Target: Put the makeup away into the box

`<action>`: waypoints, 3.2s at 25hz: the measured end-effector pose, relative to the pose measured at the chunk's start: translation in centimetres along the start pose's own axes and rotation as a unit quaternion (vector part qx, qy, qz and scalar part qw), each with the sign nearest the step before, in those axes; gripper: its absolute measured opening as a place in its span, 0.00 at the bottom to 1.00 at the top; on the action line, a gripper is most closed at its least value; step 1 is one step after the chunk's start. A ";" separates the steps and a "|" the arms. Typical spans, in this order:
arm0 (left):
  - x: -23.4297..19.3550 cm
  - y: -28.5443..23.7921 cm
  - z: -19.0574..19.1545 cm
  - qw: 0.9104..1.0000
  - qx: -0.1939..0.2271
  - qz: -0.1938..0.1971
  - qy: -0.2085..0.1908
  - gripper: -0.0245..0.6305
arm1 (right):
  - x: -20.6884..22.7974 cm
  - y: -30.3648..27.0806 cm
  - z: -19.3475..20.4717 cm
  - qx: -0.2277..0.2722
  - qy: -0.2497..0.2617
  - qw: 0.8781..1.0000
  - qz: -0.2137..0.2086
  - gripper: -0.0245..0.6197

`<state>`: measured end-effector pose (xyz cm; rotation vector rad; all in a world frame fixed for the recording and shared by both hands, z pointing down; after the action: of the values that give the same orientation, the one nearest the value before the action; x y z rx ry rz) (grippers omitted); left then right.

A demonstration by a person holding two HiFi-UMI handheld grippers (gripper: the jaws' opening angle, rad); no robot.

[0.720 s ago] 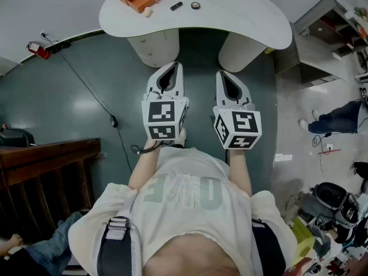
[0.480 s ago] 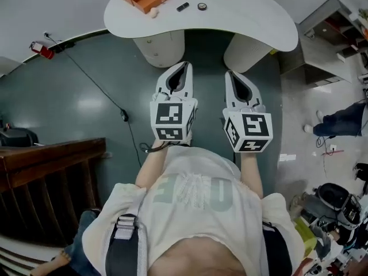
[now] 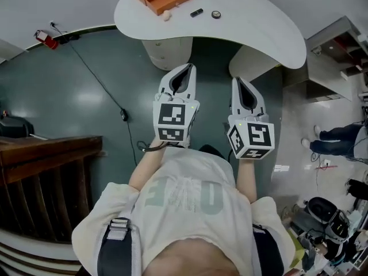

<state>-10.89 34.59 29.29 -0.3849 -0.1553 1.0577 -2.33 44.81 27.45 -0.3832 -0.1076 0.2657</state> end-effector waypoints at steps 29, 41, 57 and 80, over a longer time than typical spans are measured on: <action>-14.0 -28.1 -13.6 0.994 0.048 -0.096 0.032 0.05 | 14.7 -31.0 -12.8 0.014 0.070 0.996 -0.053 0.05; -16.2 -35.6 -17.2 0.995 0.032 -0.090 0.018 0.05 | 16.8 -38.3 -16.0 0.007 0.068 0.995 -0.074 0.05; -18.4 -39.0 -17.9 0.998 0.018 -0.063 0.009 0.05 | 16.6 -42.9 -15.6 -0.024 0.060 0.993 -0.103 0.05; -23.4 -39.8 -15.5 0.994 -0.019 -0.102 0.026 0.05 | 16.3 -51.2 6.7 -0.355 0.156 0.898 -0.208 0.45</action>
<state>15.05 -6.58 31.49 -0.4217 -0.1643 0.8435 24.34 5.99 54.12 -1.1095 0.0371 -0.2806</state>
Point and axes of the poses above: the fingertips, and each gripper's own axes: y backward along the fingers, x to its right, z out of its underside, the point moved 2 cm from there along y, backward along the fingers, and after that the axes turned 10 degrees about -x, right-handed, at the moved point
